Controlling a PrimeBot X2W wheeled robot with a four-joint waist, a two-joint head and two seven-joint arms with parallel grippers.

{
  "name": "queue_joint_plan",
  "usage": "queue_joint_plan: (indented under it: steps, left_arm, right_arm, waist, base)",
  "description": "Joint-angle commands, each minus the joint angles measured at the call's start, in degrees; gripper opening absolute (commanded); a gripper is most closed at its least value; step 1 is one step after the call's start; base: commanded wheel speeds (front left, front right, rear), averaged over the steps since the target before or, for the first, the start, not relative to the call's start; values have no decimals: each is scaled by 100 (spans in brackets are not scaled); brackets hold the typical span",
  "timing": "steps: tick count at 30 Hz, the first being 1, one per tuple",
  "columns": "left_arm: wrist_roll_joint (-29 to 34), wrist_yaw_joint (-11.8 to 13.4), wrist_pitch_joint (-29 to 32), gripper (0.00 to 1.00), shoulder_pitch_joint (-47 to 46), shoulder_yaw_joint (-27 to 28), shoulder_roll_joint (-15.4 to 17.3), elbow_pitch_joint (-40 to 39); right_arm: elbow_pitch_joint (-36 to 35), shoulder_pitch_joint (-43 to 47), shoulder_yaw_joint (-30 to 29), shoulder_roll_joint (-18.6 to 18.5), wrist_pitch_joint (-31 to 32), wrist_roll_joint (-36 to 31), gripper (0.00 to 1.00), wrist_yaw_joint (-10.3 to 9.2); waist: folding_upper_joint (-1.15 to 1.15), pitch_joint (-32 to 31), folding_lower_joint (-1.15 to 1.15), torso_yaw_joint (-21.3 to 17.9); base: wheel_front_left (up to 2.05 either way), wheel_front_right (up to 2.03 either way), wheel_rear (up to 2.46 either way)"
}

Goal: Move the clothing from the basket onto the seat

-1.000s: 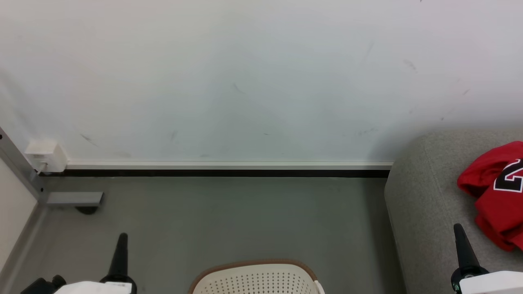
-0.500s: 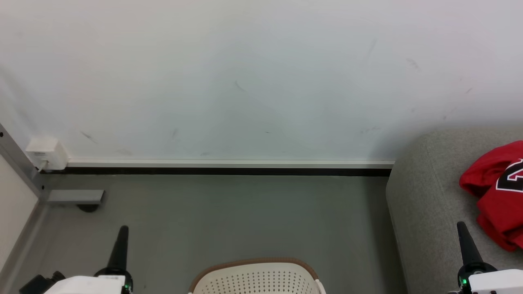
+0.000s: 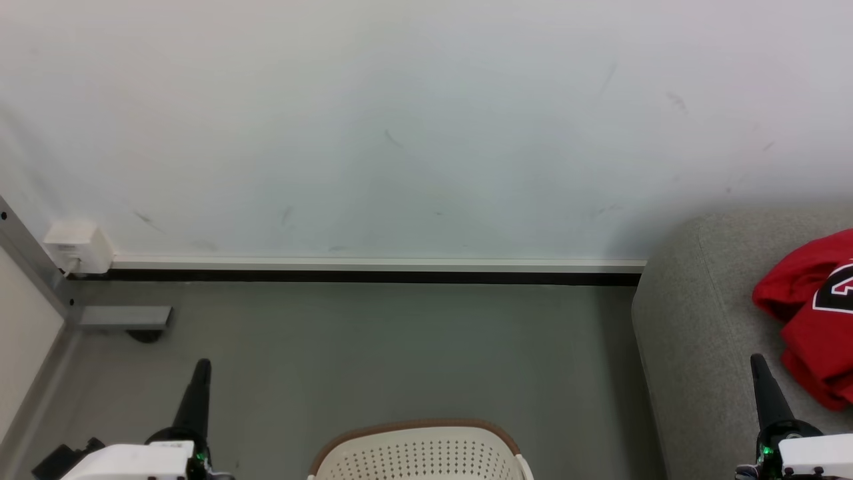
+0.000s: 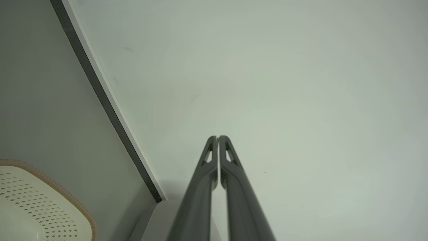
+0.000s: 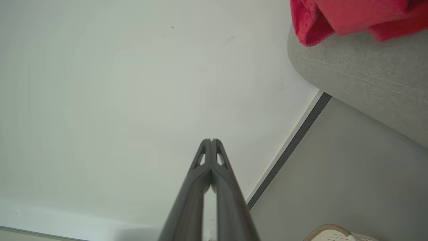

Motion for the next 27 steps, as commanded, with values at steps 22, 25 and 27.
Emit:
queue_joint_plan:
  steps: [22,25,27]
  left_arm:
    - [-984,29,267,0,-189,70,8,-157]
    - [-1073,33,303,0,-192,75,5,-169]
    - [-1145,36,319,0,-197,79,4,-178]
  right_arm:
    - [-95,-137,-25,-111,107,999,0,-11]
    - [-103,-140,-15,-122,114,1135,0,-11]
    - [-104,-140,-7,-126,118,1228,0,-11]
  waist:
    - [0,53,0,37]
    - [0,61,0,42]
    - [0,66,0,46]
  base:
    - [0,0,0]
    - [0,0,0]
    - [0,0,0]
